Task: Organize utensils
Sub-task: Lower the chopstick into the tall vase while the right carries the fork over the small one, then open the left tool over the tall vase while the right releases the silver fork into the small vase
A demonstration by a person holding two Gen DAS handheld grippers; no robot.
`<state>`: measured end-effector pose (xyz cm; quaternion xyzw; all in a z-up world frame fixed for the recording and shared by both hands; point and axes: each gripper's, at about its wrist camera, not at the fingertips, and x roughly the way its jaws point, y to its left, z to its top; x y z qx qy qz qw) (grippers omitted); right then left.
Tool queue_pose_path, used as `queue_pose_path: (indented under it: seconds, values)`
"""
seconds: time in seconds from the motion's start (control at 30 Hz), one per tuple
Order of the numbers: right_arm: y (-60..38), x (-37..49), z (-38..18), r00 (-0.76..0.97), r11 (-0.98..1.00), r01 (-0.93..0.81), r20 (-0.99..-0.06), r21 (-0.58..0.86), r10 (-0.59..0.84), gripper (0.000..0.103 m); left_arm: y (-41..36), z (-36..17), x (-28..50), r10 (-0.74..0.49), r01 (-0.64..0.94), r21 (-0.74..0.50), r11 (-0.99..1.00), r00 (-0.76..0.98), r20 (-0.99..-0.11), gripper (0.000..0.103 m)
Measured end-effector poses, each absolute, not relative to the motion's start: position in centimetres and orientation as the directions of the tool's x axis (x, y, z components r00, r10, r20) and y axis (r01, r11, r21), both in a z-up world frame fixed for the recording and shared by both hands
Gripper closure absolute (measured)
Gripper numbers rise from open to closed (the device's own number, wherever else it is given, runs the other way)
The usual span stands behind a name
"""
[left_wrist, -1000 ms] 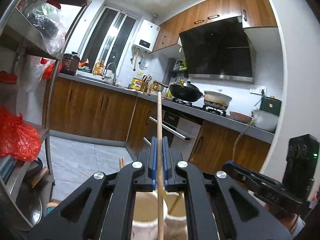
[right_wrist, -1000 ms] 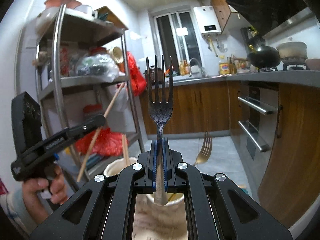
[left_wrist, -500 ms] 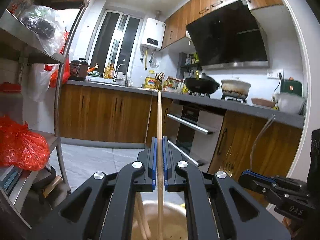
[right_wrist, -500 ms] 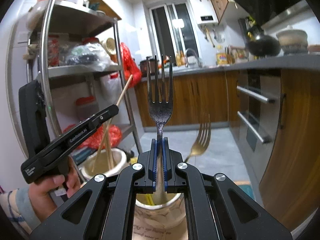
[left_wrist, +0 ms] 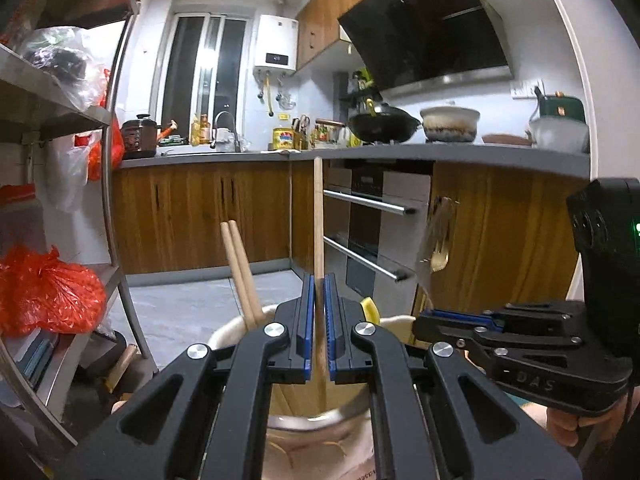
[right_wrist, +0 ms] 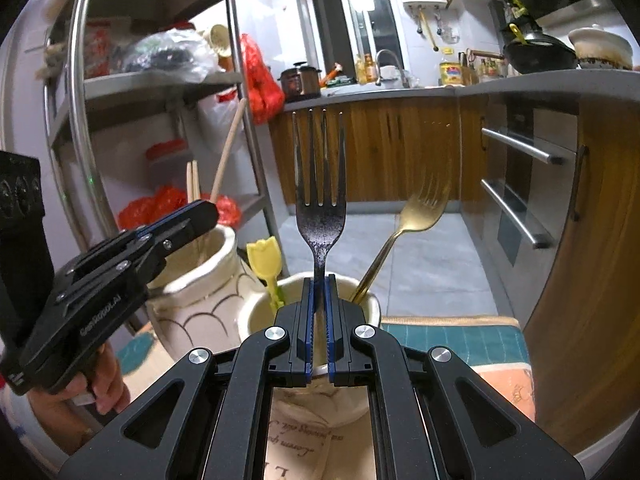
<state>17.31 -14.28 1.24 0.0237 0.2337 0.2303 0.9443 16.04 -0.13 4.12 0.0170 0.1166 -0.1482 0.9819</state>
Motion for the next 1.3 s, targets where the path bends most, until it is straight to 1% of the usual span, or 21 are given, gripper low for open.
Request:
queue_pose_path:
  seconds: [0.17, 0.23, 0.3, 0.33, 0.4, 0.47, 0.63, 0.7, 0.77, 0.83, 0.9, 0.97, 1.0, 1.1, 1.13, 1.17, 1.2, 1.23, 1.27, 1.3]
  values:
    - [-13.8, 17.3, 0.9, 0.781, 0.894, -0.427, -0.443, 0.135, 0.44, 0.097, -0.4, 4.0, 15.7, -0.294, 0.304, 0.011, 0.952, 0.928, -0.231, 0.096]
    - [-13.9, 17.4, 0.8, 0.779, 0.894, -0.427, -0.447, 0.136, 0.44, 0.097, -0.4, 3.9, 15.7, -0.297, 0.307, 0.007, 0.952, 0.926, -0.233, 0.088]
    - [-13.9, 17.5, 0.7, 0.776, 0.893, -0.428, -0.452, 0.136, 0.441, 0.097, -0.4, 3.9, 15.7, -0.294, 0.303, 0.003, 0.953, 0.928, -0.231, 0.075]
    - [-13.9, 17.5, 0.7, 0.774, 0.893, -0.43, -0.455, 0.135, 0.441, 0.097, -0.3, 3.9, 15.6, -0.295, 0.302, 0.0, 0.953, 0.929, -0.224, 0.074]
    - [-13.8, 17.5, 0.6, 0.771, 0.893, -0.432, -0.461, 0.13, 0.44, 0.097, -0.2, 4.0, 15.4, -0.289, 0.296, -0.003, 0.955, 0.933, -0.215, 0.067]
    - [-13.7, 17.5, 0.6, 0.769, 0.893, -0.431, -0.465, 0.128, 0.438, 0.097, -0.1, 4.0, 15.3, -0.289, 0.293, -0.011, 0.956, 0.934, -0.212, 0.063]
    - [-13.7, 17.6, 0.5, 0.77, 0.894, -0.431, -0.468, 0.122, 0.435, 0.096, 0.2, 4.0, 15.5, -0.296, 0.296, -0.031, 0.955, 0.931, -0.215, 0.062]
    - [-13.7, 17.6, 0.5, 0.77, 0.894, -0.431, -0.467, 0.121, 0.435, 0.091, 0.3, 4.1, 15.5, -0.296, 0.297, -0.031, 0.954, 0.931, -0.215, 0.06]
    - [-13.7, 17.7, 0.5, 0.771, 0.893, -0.433, -0.462, 0.123, 0.438, 0.084, 0.3, 4.1, 15.5, -0.295, 0.295, -0.031, 0.955, 0.931, -0.213, 0.058]
    - [-13.8, 17.5, 0.6, 0.776, 0.893, -0.433, -0.453, 0.124, 0.439, 0.084, 0.4, 4.1, 15.5, -0.295, 0.295, -0.034, 0.955, 0.932, -0.211, 0.056]
    - [-13.9, 17.4, 0.8, 0.781, 0.892, -0.435, -0.439, 0.127, 0.444, 0.081, 0.5, 4.1, 15.6, -0.296, 0.295, -0.038, 0.955, 0.932, -0.209, 0.056]
    - [-14.1, 17.1, 1.2, 0.788, 0.889, -0.437, -0.418, 0.135, 0.451, 0.066, 0.7, 4.1, 15.6, -0.294, 0.292, -0.04, 0.956, 0.933, -0.206, 0.054]
    - [-14.2, 16.9, 1.3, 0.791, 0.887, -0.44, -0.407, 0.14, 0.456, 0.065, 0.7, 4.1, 15.5, -0.293, 0.29, -0.041, 0.956, 0.934, -0.205, 0.052]
    - [-14.6, 16.4, 2.0, 0.805, 0.885, -0.444, -0.37, 0.141, 0.463, 0.052, 1.0, 4.2, 15.4, -0.286, 0.281, -0.052, 0.958, 0.937, -0.199, 0.047]
    - [-14.8, 16.1, 2.3, 0.811, 0.884, -0.445, -0.354, 0.142, 0.466, 0.044, 1.2, 4.3, 15.3, -0.284, 0.278, -0.058, 0.959, 0.939, -0.196, 0.045]
    - [-15.0, 15.9, 2.6, 0.813, 0.882, -0.448, -0.344, 0.145, 0.469, 0.033, 1.4, 4.5, 15.1, -0.279, 0.272, -0.065, 0.96, 0.941, -0.191, 0.039]
    - [-15.3, 15.6, 2.9, 0.817, 0.881, -0.449, -0.332, 0.148, 0.472, 0.027, 1.5, 4.8, 14.9, -0.269, 0.261, -0.069, 0.963, 0.945, -0.185, 0.03]
    - [-15.5, 15.3, 3.2, 0.821, 0.882, -0.448, -0.325, 0.145, 0.47, 0.019, 1.8, 5.1, 14.5, -0.256, 0.246, -0.076, 0.966, 0.951, -0.177, 0.025]
    - [-15.6, 14.9, 3.4, 0.824, 0.883, -0.448, -0.318, 0.142, 0.469, 0.012, 2.1, 5.5, 14.0, -0.245, 0.233, -0.088, 0.968, 0.956, -0.162, 0.017]
    - [-15.8, 14.5, 3.8, 0.827, 0.883, -0.449, -0.309, 0.139, 0.469, 0.009, 2.4, 5.9, 13.5, -0.24, 0.227, -0.098, 0.969, 0.959, -0.15, 0.011]
